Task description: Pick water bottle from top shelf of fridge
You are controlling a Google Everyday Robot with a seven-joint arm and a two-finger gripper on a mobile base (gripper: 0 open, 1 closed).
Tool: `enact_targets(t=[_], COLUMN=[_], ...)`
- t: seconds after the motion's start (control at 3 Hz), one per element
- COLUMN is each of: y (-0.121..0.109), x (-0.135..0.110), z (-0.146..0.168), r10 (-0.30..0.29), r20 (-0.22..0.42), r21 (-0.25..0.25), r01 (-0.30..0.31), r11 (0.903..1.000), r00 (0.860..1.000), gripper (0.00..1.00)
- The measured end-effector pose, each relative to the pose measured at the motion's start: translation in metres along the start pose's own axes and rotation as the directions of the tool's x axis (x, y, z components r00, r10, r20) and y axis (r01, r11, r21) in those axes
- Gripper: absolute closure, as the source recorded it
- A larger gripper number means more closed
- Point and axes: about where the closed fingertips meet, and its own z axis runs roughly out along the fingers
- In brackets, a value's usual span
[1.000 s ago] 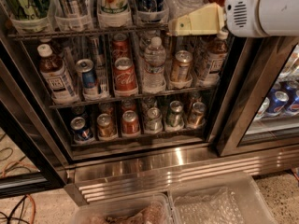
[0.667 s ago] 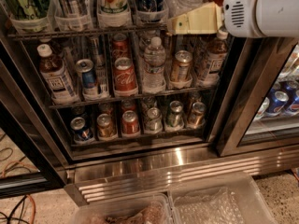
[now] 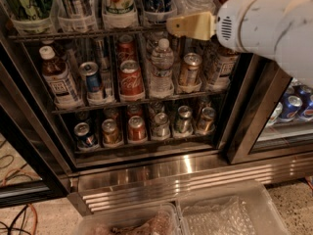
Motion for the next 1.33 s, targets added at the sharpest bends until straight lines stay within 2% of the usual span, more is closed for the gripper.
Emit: enact_targets(t=[0.33, 0.67, 1.0, 1.33], y=[-0.028, -0.067, -0.081, -0.081], x=[-0.011, -0.028, -0.037, -0.037], z=[-0.003, -0.022, -0.032, -0.032], r10=[0.028, 0.07, 0.148, 0.148], r20=[0.098, 0.183, 0.243, 0.243], r21=[0.063, 0.119, 0.116, 0.116], r01=[-0.034, -0.093, -0.18, -0.18], r11=[0.9974, 0.9885, 0.9768, 0.9768], r00=[0.995, 0.981, 0.959, 0.959], gripper=[0.0, 0.0, 0.0, 0.0])
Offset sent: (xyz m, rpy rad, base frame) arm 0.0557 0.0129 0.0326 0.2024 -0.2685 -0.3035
